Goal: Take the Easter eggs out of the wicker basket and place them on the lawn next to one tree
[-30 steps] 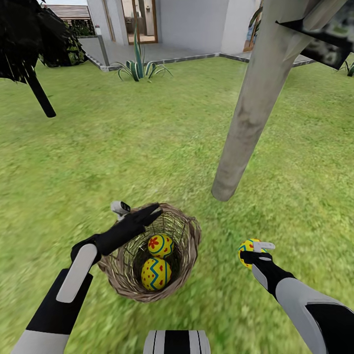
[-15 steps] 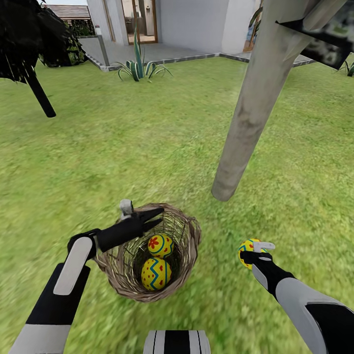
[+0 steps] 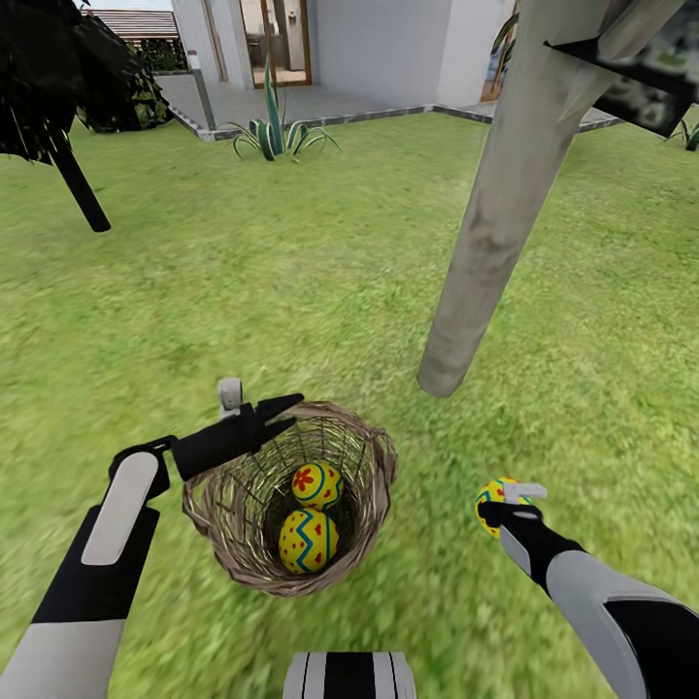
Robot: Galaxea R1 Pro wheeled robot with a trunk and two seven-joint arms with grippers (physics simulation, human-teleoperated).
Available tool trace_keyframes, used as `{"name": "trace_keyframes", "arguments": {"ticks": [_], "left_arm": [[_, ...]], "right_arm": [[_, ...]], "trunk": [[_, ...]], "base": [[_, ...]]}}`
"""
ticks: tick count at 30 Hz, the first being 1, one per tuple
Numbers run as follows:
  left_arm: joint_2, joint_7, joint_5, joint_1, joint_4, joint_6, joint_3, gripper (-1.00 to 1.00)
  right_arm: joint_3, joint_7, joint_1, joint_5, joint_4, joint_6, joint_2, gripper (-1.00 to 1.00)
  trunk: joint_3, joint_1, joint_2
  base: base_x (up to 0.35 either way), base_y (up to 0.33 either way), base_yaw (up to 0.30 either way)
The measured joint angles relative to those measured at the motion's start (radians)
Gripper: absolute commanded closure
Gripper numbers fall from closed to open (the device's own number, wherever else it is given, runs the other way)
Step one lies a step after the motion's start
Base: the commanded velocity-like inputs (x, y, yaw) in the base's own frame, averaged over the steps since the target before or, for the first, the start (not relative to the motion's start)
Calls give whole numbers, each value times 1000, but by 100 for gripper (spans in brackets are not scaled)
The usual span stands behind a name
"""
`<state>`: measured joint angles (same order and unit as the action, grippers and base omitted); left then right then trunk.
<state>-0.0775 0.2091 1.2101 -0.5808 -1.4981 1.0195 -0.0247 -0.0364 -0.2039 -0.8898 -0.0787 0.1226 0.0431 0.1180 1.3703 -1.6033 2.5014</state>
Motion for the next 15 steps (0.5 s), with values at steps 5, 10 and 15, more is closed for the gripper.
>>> {"name": "trace_keyframes", "arguments": {"ticks": [5,10,15], "left_arm": [[-2,0,4,1,1,0,0,-100],[-24,3,164,2,1,-3,-7,-100],[-65,6,242,11,2,-5,-11,-100]], "right_arm": [[-1,-3,-1,4,-13,-1,-1,100],[-1,-3,-1,6,-12,-1,-1,100],[-1,-2,-1,8,-9,-8,-2,100]], "trunk": [[0,0,0],[0,0,0],[0,0,0]], "base": [[0,0,0],[0,0,0],[0,0,0]]}}
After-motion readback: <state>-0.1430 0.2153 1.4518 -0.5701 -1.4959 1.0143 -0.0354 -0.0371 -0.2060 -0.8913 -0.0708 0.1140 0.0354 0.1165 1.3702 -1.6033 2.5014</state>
